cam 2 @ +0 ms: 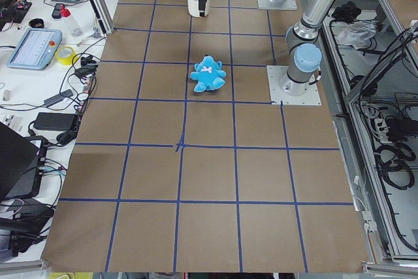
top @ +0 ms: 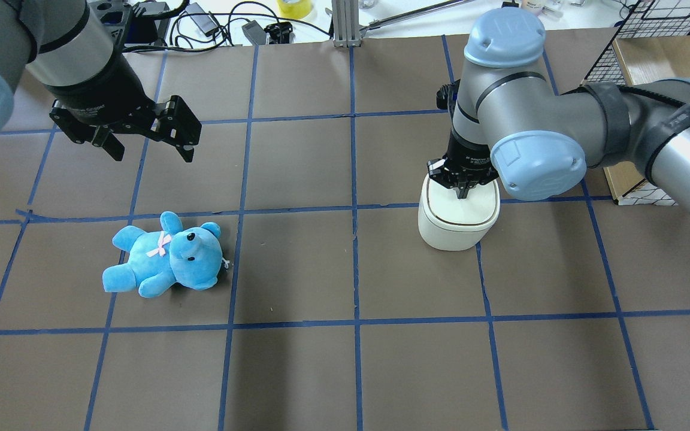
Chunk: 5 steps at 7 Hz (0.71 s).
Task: Open trash can with right arm
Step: 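Lower the right gripper onto the edge of the trash can lid, then press the lid edge down with the right gripper to tip it open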
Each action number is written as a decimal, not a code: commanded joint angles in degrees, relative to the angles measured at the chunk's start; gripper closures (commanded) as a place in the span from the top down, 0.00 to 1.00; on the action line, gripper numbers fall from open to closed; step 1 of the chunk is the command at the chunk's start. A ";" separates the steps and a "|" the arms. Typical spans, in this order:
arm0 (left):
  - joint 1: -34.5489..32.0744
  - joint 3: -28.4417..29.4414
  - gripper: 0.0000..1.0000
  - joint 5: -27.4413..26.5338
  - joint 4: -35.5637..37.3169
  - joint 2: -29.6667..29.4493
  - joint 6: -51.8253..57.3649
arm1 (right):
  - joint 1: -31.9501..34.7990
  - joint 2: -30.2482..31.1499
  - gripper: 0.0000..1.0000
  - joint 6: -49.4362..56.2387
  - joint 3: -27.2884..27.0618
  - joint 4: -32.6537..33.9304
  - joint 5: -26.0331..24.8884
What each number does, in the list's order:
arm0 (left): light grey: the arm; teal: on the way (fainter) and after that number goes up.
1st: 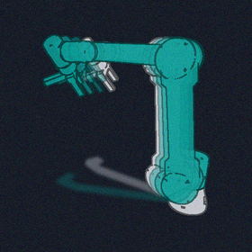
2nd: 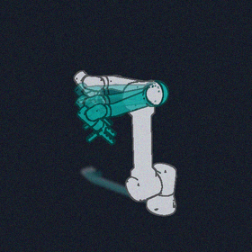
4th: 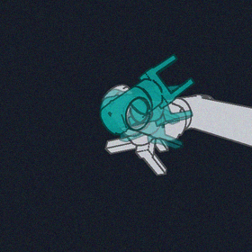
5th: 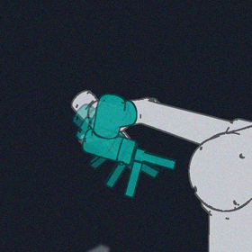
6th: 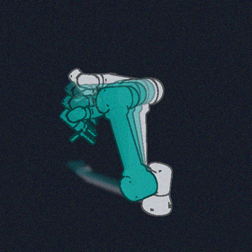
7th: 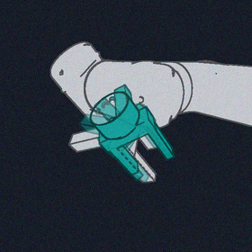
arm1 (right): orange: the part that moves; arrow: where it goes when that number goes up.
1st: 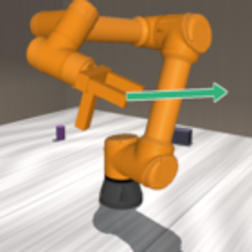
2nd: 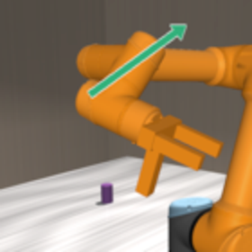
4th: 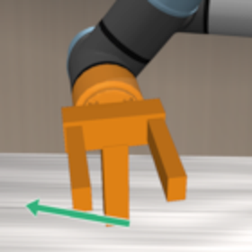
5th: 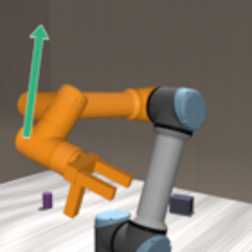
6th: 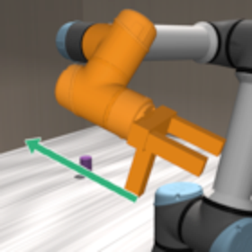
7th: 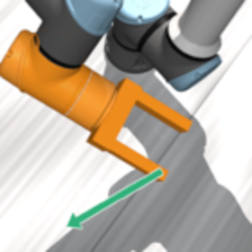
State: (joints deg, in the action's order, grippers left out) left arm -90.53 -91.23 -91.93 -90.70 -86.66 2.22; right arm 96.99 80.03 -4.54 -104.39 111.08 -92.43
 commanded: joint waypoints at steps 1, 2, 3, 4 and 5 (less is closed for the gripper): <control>0.00 0.00 1.00 0.00 0.00 0.00 0.06 | -0.05 -0.93 0.00 0.14 -0.90 0.54 -0.12; 0.00 0.00 1.00 0.00 0.00 0.00 -0.03 | -0.05 -1.02 0.00 -0.03 -0.73 0.89 -0.12; 0.00 0.00 1.00 0.00 0.00 0.00 -0.03 | -0.05 -0.15 0.51 -0.29 0.67 0.28 -0.47; 0.00 0.00 1.00 0.00 0.00 0.00 -0.03 | -0.05 3.34 1.00 -0.21 3.29 -0.33 -0.30; 0.00 0.00 1.00 0.00 0.00 0.00 0.06 | -0.48 5.90 1.00 -0.12 7.14 -3.04 0.14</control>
State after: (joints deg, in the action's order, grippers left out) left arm -90.53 -91.23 -91.93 -90.70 -86.66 2.22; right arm 96.82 82.59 -4.72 -101.33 110.40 -92.65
